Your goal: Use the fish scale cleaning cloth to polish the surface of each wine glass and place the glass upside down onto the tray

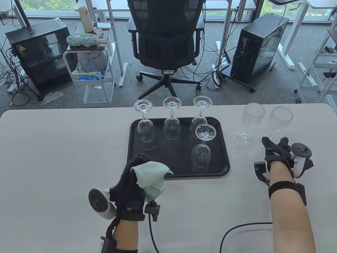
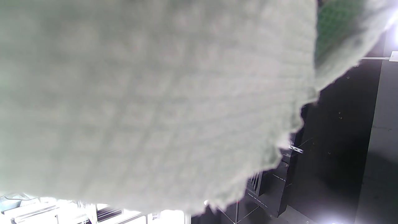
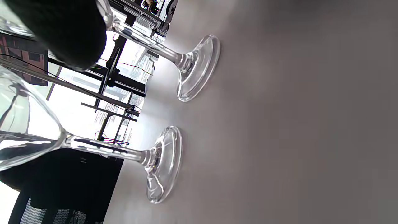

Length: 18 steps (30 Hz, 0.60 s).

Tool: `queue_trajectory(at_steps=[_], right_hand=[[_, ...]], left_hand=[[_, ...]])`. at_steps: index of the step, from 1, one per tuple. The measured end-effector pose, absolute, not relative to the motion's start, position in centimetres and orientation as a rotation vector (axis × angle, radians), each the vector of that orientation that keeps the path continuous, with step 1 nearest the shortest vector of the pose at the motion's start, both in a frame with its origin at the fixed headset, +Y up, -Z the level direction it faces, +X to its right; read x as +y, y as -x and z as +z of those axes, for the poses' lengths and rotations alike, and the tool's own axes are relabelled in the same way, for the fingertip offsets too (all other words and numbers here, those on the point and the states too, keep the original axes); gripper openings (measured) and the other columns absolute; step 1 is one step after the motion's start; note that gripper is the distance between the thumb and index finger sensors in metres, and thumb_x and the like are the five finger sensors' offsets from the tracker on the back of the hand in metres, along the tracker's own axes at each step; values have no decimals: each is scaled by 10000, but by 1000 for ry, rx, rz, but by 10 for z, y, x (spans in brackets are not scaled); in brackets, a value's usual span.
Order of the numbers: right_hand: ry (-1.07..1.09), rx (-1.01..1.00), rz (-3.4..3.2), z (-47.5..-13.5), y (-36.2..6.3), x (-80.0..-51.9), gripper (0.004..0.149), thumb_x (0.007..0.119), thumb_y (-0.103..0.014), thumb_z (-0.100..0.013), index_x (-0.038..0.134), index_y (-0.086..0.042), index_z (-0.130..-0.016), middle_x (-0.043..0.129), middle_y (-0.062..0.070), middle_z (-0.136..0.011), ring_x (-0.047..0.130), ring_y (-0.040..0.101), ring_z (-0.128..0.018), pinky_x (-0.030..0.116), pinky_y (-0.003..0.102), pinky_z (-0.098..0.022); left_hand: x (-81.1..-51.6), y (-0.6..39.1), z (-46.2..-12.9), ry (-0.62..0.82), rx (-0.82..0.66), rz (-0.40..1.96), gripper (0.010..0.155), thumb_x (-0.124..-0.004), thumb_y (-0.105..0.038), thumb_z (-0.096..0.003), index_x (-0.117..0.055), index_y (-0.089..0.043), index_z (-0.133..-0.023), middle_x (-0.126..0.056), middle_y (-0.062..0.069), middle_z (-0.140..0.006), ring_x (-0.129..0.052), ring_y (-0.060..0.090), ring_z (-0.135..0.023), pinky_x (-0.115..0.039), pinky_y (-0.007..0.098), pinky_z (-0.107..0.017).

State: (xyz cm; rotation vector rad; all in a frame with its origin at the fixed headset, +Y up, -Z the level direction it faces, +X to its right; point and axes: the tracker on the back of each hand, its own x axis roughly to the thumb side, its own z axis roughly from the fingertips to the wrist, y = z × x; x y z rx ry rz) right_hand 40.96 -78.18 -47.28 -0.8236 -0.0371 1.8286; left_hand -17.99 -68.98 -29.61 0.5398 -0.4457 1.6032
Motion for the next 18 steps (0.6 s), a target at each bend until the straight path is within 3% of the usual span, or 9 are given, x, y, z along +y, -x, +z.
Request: queue_trajectory(at_steps=[9,15,18], right_hand=[[876,-17,1837,-505,-416,-787,796,858,-591,-513,417,-320,-1117,129,189,-1149,28,466,-965,165,574,-671],[918,-80,1833,-509,-424,-786,528,848,-498,-531,671,-334,-1000,280,190,-1153,117,459,-987,219,567,-681],[883,-125,1835,-501,-428,-784,479,869,-431,-514,730,-333,-962,383,201,-1140,197,468,-995,270,576,-690]], left_hand=[[-693,186,-299,-540,-413,1593,530,-618,-538,-579,-707,-225,-998,-683,63,-1098,-755,376,-971,-734,666,-653],[-692,186,-299,-533,-404,1585,531,-620,-539,-577,-709,-226,-997,-685,60,-1096,-754,375,-973,-733,667,-653],[-692,185,-299,-529,-401,1591,529,-621,-538,-577,-711,-226,-996,-687,62,-1095,-755,374,-972,-733,666,-653]])
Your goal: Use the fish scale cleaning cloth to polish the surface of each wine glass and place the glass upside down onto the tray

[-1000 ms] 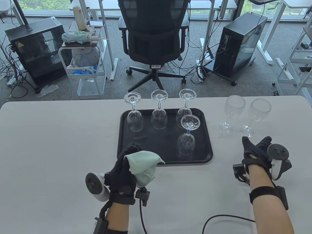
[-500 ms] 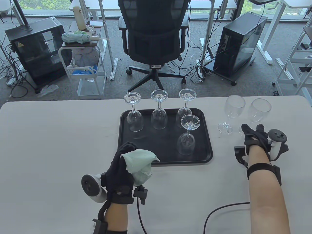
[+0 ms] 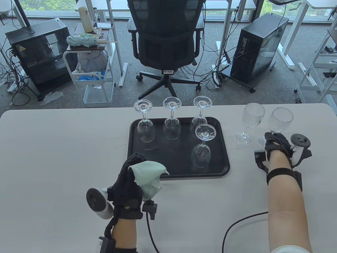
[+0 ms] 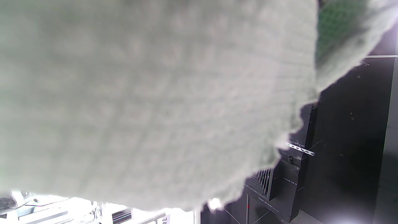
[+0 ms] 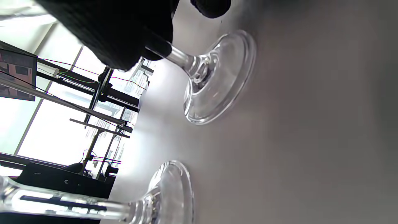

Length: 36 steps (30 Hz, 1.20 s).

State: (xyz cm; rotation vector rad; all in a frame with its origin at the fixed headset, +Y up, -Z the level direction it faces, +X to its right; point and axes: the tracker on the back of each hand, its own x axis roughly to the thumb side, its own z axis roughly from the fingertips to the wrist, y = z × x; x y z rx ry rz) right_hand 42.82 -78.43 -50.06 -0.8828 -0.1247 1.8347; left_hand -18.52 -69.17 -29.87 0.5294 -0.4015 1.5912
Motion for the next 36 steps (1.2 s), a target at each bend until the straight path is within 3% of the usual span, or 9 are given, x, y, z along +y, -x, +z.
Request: queue_trajectory(at_steps=[5,7,9,12,17,22,30,36], right_hand=[[697,-251,1802,-474,-438,-778,447,822,-377,-530,694,-346,-957,545,191,-1111,369,479,-1015,392,677,-674],[597,-282,1779,-462,-439,-773,437,813,-356,-534,684,-343,-952,703,167,-1041,480,455,-1013,403,686,-681],[354,-371,1874,-445,-434,-763,451,819,-332,-533,678,-326,-961,787,143,-984,518,429,-1017,415,681,-692],[176,-458,2018,-420,-420,-746,480,814,-327,-529,656,-350,-982,808,123,-955,558,408,-1021,429,668,-710],[-348,-626,2411,-371,-367,-703,519,836,-322,-526,656,-331,-1013,848,118,-882,696,384,-936,565,650,-685],[-851,-707,2808,-320,-273,-681,508,859,-339,-517,701,-346,-999,871,84,-870,731,346,-926,658,589,-657],[-941,-812,2945,-285,-173,-678,505,868,-361,-504,731,-349,-990,906,61,-847,780,331,-898,703,554,-635],[-776,-927,2952,-283,-130,-658,501,880,-358,-494,751,-345,-978,911,62,-844,784,331,-895,709,548,-628]], left_hand=[[-694,181,-300,-508,-404,1603,530,-621,-539,-576,-712,-226,-995,-689,61,-1095,-754,374,-972,-733,668,-651],[-695,179,-301,-501,-407,1606,531,-621,-539,-577,-713,-225,-995,-690,60,-1095,-756,376,-971,-734,669,-650],[-694,178,-301,-491,-419,1614,531,-620,-540,-577,-712,-227,-996,-689,60,-1095,-755,375,-972,-732,669,-650],[-694,177,-300,-488,-424,1628,531,-620,-540,-578,-712,-226,-996,-688,61,-1096,-753,376,-973,-731,669,-651],[-695,176,-301,-478,-421,1643,532,-618,-542,-578,-707,-229,-999,-684,59,-1099,-743,376,-980,-721,673,-657],[-700,174,-304,-462,-397,1658,531,-618,-543,-576,-705,-235,-1000,-678,56,-1102,-730,374,-988,-705,678,-667],[-696,164,-301,-432,-450,1625,534,-611,-550,-575,-696,-252,-1010,-661,49,-1117,-695,374,-1011,-669,691,-685],[-692,155,-298,-381,-515,1569,536,-593,-570,-581,-682,-288,-1027,-614,30,-1157,-554,359,-1084,-507,717,-750]])
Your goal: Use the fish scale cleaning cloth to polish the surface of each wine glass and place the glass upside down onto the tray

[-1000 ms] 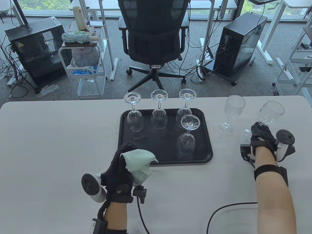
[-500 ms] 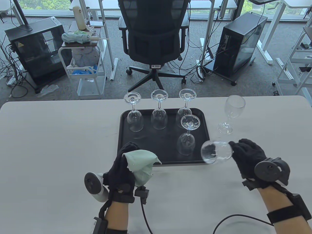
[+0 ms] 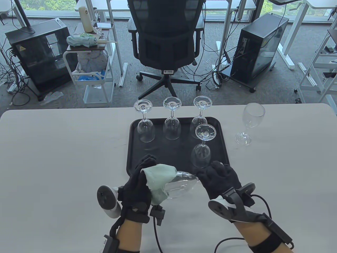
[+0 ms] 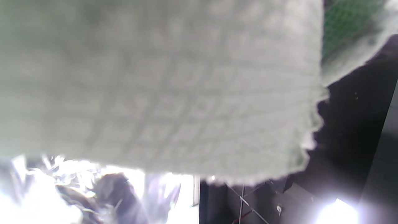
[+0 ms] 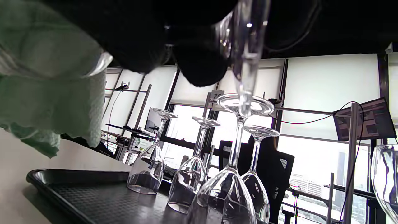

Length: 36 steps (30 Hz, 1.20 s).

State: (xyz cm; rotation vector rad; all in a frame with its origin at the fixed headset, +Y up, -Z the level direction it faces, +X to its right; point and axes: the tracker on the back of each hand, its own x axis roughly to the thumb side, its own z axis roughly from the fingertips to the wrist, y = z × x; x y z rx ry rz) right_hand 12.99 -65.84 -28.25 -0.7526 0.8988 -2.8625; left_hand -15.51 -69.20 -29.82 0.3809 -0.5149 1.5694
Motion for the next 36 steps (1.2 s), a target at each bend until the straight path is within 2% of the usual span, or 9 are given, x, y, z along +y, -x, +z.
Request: queue_trajectory(at_steps=[11,14,21,24,27,30,32,34,36], right_hand=[[693,1025,-2908,-271,-107,-651,495,918,-344,-472,791,-333,-950,927,58,-837,818,323,-849,783,471,-506],[766,1104,-2913,-268,-117,-657,508,919,-401,-468,775,-344,-952,916,40,-860,832,313,-838,808,452,-490],[1120,1328,-3220,-277,-172,-661,780,762,-640,-499,373,-341,-1105,535,132,-1122,522,415,-1009,691,539,-660],[1145,1210,-3429,-292,-187,-669,886,760,-683,-477,226,-351,-1101,402,151,-1154,700,441,-946,768,536,-616],[1442,1076,-3608,-302,-189,-680,876,803,-654,-472,254,-382,-1098,486,154,-1137,886,415,-788,861,489,-498],[1373,1108,-3839,-303,-185,-689,768,790,-621,-492,383,-357,-1087,608,162,-1046,950,342,-568,893,376,-335],[1310,906,-3998,-305,-184,-690,725,739,-669,-506,417,-351,-1072,658,178,-963,952,283,-454,886,318,-228],[940,329,-4267,-305,-185,-694,749,652,-716,-529,413,-283,-1092,691,208,-929,964,260,-407,891,290,-190],[1131,297,-4247,-304,-182,-692,779,701,-686,-527,379,-269,-1101,625,238,-969,924,349,-473,863,384,-255]], left_hand=[[-705,139,-304,-269,-524,1470,649,-650,-684,-543,-546,-350,-1090,-415,33,-1216,-494,372,-1096,-668,677,-675],[-701,139,-301,-341,-510,1391,601,-700,-640,-539,-628,-303,-1031,-556,50,-1140,-648,361,-999,-759,634,-590],[-697,150,-299,-404,-478,1489,568,-724,-618,-536,-691,-281,-992,-636,52,-1096,-718,371,-958,-792,635,-549],[-698,153,-301,-373,-496,1570,565,-718,-619,-544,-687,-283,-998,-632,54,-1102,-715,376,-964,-789,641,-552],[-699,150,-303,-318,-535,1595,566,-721,-616,-547,-690,-279,-999,-636,57,-1103,-720,382,-961,-793,642,-549],[-697,144,-300,-347,-553,1550,576,-724,-628,-540,-685,-285,-1001,-633,54,-1106,-718,374,-964,-794,635,-551],[-694,143,-296,-374,-582,1493,612,-715,-660,-530,-649,-306,-1025,-596,45,-1129,-705,368,-974,-797,618,-556],[-690,141,-294,-426,-597,1414,614,-728,-658,-518,-650,-314,-1020,-586,38,-1134,-693,358,-985,-788,620,-567],[-690,145,-294,-438,-583,1397,594,-714,-654,-524,-669,-309,-1006,-617,40,-1119,-719,358,-971,-805,613,-555]])
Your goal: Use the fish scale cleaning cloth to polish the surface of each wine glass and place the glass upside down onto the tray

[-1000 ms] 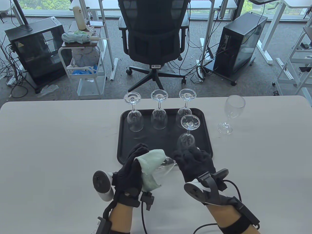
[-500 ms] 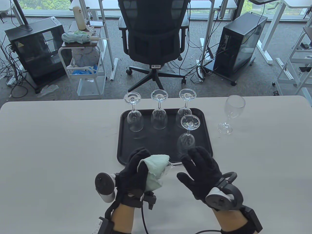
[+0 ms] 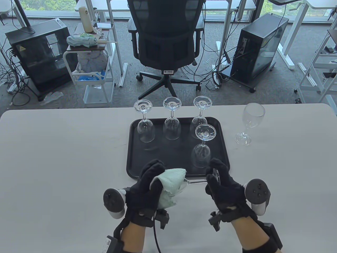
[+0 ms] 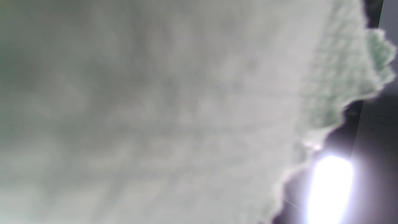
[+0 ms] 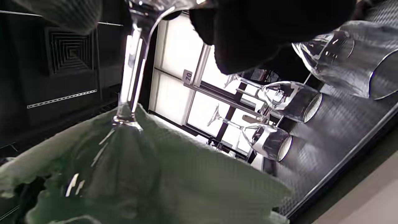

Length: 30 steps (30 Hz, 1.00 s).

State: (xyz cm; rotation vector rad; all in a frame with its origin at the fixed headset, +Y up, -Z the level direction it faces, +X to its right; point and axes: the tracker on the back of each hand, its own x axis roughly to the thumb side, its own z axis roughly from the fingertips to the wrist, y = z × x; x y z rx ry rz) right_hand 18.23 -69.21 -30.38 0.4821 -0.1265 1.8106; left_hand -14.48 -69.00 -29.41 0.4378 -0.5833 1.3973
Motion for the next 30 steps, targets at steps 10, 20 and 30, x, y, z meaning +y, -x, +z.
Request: queue_trajectory(at_steps=[10,20,30], right_hand=[[-767,-646,2053,-299,-180,-690,758,733,-625,-511,322,-321,-1070,604,157,-999,936,293,-514,888,339,-293],[-880,-714,2160,-297,-178,-691,887,750,-639,-492,199,-259,-1074,499,173,-1076,910,342,-624,884,412,-393],[-645,-359,2007,-305,-183,-695,791,695,-666,-520,337,-267,-1101,630,192,-988,916,332,-510,858,392,-294]], left_hand=[[-703,147,-301,-297,-550,1527,578,-685,-643,-549,-676,-297,-1012,-625,54,-1117,-719,376,-967,-799,618,-551],[-706,150,-303,-285,-534,1538,570,-680,-634,-557,-678,-295,-1016,-618,57,-1128,-703,382,-985,-778,644,-572],[-702,146,-301,-317,-555,1486,560,-684,-627,-552,-689,-299,-1006,-620,53,-1124,-702,376,-981,-781,634,-569]])
